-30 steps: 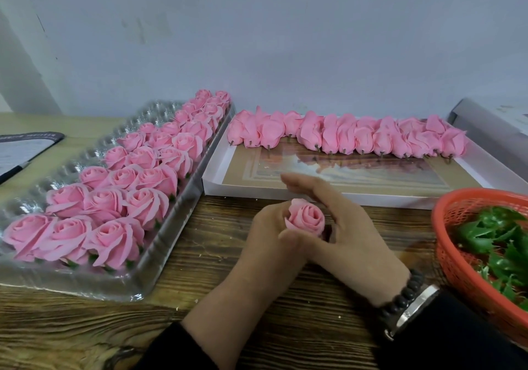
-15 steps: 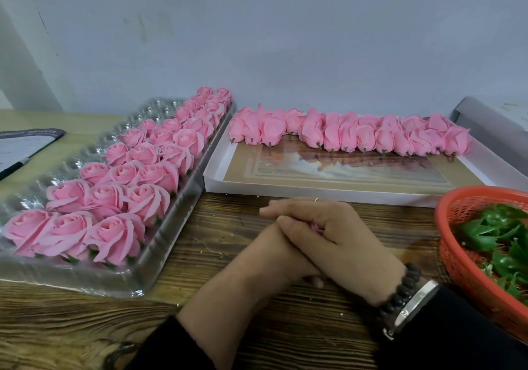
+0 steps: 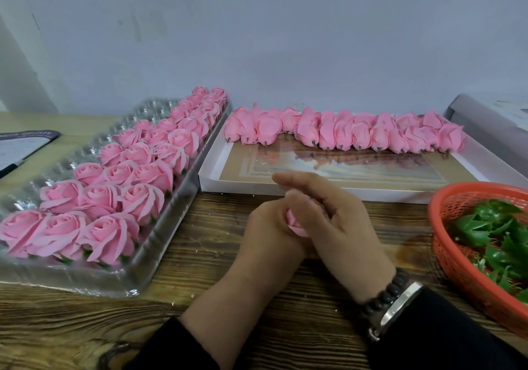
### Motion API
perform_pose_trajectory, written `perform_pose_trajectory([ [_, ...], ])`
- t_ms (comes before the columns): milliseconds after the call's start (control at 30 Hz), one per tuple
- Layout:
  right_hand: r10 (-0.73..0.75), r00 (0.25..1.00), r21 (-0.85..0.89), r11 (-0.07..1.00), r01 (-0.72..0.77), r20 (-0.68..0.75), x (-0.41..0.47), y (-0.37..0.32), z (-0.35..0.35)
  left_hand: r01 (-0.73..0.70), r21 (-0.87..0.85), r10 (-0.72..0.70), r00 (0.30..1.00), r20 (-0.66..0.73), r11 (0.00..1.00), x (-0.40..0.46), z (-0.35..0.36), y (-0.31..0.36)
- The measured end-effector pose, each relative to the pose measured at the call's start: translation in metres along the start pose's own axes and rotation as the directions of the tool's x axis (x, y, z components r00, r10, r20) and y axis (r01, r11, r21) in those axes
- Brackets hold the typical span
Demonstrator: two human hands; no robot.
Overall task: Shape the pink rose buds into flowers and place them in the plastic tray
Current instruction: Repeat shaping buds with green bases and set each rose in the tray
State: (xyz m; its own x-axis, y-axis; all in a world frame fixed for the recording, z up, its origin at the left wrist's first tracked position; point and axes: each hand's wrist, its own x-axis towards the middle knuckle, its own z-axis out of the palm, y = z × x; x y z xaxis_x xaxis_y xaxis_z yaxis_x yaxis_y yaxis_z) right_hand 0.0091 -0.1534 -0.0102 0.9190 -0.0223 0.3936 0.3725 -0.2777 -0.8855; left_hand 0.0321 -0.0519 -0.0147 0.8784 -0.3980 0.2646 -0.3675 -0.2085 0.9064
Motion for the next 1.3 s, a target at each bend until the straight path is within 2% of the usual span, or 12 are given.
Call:
perform_pose_trajectory([
  [100, -0.068, 0.994, -0.109, 0.992, 0.058, -0.084, 0.0, 0.001, 0.011, -0.063, 0.216, 0.069, 0.997, -0.021, 0.974, 0.0, 0.004, -0.001],
  [167, -0.055, 0.994, -0.177, 0.984, 0.038, -0.094, 0.001, 0.003, 0.013, -0.075, 0.175, 0.081, 0.996, -0.026, 0.982, -0.001, 0.006, 0.002],
  [267, -0.022, 1.0, -0.223, 0.974, 0.026, 0.02, 0.004, 0.004, 0.006, -0.016, 0.043, 0.013, 0.997, 0.077, 0.999, -0.001, 0.004, 0.008],
  [400, 0.018, 0.97, -0.252, 0.967, 0.045, 0.244, 0.004, 0.002, -0.004, 0.086, 0.182, -0.129, 0.963, 0.238, 0.98, 0.001, -0.003, 0.009],
  [467, 0.036, 0.958, -0.227, 0.973, 0.031, 0.286, 0.002, -0.001, -0.005, 0.084, 0.284, -0.168, 0.944, 0.285, 0.955, 0.0, -0.003, 0.013],
  [500, 0.02, 0.959, -0.235, 0.971, 0.05, 0.284, 0.002, -0.001, -0.005, 0.049, 0.3, -0.141, 0.946, 0.292, 0.953, -0.002, -0.003, 0.015],
  [600, -0.067, 0.97, -0.212, 0.97, 0.118, 0.234, 0.002, -0.003, -0.007, -0.052, 0.125, 0.022, 0.974, 0.226, 0.991, -0.002, -0.005, 0.014],
  [700, -0.086, 0.993, 0.035, 0.996, 0.083, 0.084, 0.003, 0.0, -0.007, -0.029, -0.004, 0.029, 0.991, 0.131, 1.0, 0.0, -0.005, 0.005],
  [767, -0.08, 0.997, 0.137, 0.987, 0.082, -0.022, 0.003, 0.001, -0.005, -0.049, -0.011, 0.05, 0.997, 0.063, 0.999, 0.0, -0.004, 0.004],
  [833, -0.084, 0.995, 0.109, 0.99, 0.09, -0.054, 0.002, 0.0, -0.002, -0.065, -0.016, 0.066, 0.996, 0.063, 0.998, -0.001, -0.002, 0.003],
  [1000, -0.044, 0.999, -0.122, 0.992, 0.044, 0.001, 0.001, 0.004, 0.005, -0.044, 0.003, 0.044, 0.998, 0.042, 0.999, -0.001, 0.005, 0.0],
  [1300, -0.033, 0.994, -0.081, 0.996, 0.041, 0.101, 0.003, 0.003, 0.0, -0.008, -0.196, 0.012, 1.0, 0.018, 0.981, -0.003, 0.005, 0.001],
])
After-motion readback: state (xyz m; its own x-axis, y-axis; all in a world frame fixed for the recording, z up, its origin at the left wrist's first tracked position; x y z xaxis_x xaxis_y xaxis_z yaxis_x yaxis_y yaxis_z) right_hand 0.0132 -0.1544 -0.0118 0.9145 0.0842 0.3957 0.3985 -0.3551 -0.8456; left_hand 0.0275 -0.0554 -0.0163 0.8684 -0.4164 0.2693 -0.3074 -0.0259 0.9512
